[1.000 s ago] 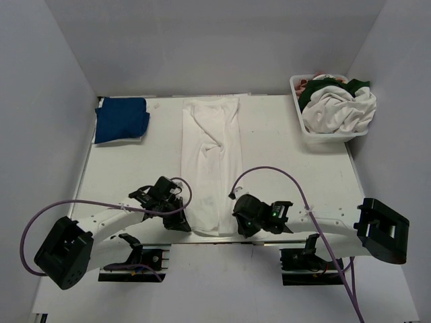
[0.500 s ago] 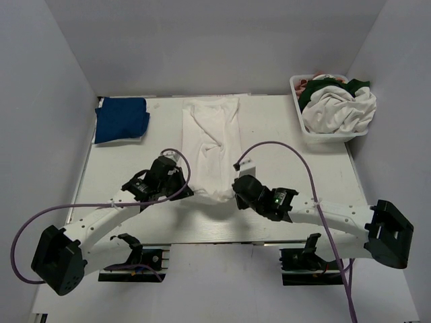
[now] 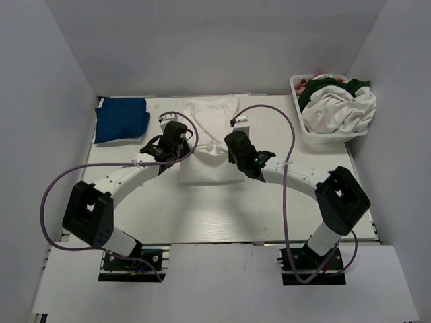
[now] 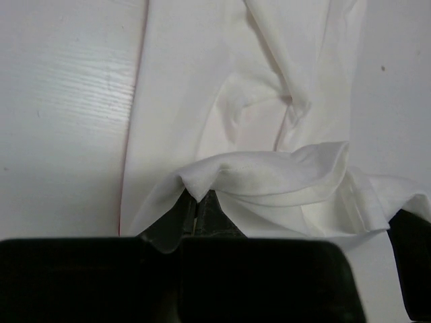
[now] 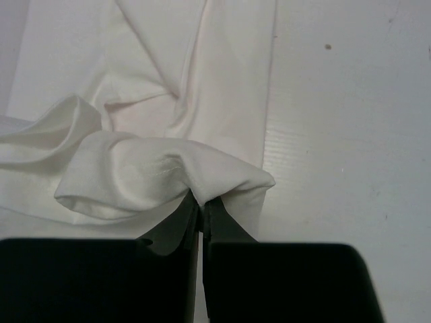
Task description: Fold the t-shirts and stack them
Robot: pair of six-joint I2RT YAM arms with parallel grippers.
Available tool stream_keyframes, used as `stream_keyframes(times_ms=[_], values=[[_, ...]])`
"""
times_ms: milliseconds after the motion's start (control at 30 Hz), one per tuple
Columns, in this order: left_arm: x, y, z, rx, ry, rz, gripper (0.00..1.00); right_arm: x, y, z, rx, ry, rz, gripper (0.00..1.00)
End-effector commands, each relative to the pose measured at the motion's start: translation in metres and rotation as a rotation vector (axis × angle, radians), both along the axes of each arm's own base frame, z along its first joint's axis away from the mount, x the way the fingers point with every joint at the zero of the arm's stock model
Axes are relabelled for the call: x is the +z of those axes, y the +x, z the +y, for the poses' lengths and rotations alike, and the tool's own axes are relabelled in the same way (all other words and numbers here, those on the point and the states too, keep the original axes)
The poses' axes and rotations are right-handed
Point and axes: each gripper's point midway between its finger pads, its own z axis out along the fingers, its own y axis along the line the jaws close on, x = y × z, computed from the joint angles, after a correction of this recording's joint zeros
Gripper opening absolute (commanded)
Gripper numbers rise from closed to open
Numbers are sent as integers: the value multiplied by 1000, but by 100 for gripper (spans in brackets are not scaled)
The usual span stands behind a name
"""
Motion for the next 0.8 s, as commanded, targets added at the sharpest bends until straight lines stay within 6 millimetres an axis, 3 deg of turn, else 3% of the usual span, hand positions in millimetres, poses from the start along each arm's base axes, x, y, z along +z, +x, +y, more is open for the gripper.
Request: stream_keyframes(times_ms=[0, 33, 67, 133, 233, 333, 367, 433, 467, 500, 533, 567, 600, 633, 767], values=[[24, 41, 0, 9, 5, -111, 0, 16, 35, 12, 27, 43, -42, 0], [22, 47, 2, 12, 17, -108, 0, 25, 44, 15, 24, 57, -59, 0], [28, 56, -1, 0, 9, -116, 0, 18, 48, 15, 16, 53, -46, 0], [12, 68, -5, -17, 17, -88, 0, 7, 61, 13, 4, 39, -17, 0], [8, 85, -9, -53, 10, -97, 0, 5, 76, 8, -15, 55, -8, 0], [-6, 98, -6, -55, 28, -55, 0, -13, 87, 9, 8, 48, 28, 0], [-9, 107, -4, -45, 35, -37, 0, -11, 93, 20, 45, 63, 34, 2], [-13, 111, 0, -29, 47, 11, 0, -16, 101, 19, 42, 53, 51, 19], [-16, 113, 5, -17, 54, 29, 8, -21, 99, 20, 48, 46, 80, 44], [-23, 112, 3, -29, 52, 52, 26, -23, 101, 19, 45, 40, 88, 59], [-21, 114, 5, -29, 44, 55, 75, -24, 102, 15, 39, 30, 100, 70], [-16, 117, 4, -29, 39, 44, 92, -18, 105, 14, 32, 33, 89, 78], [-18, 116, 7, -31, 33, 57, 100, -12, 104, 13, 23, 40, 80, 80], [-18, 114, 4, -45, 22, 62, 100, -8, 104, 11, 22, 47, 75, 87], [-25, 92, 1, -79, -13, 103, 100, -2, 92, 13, 53, 81, 84, 90]])
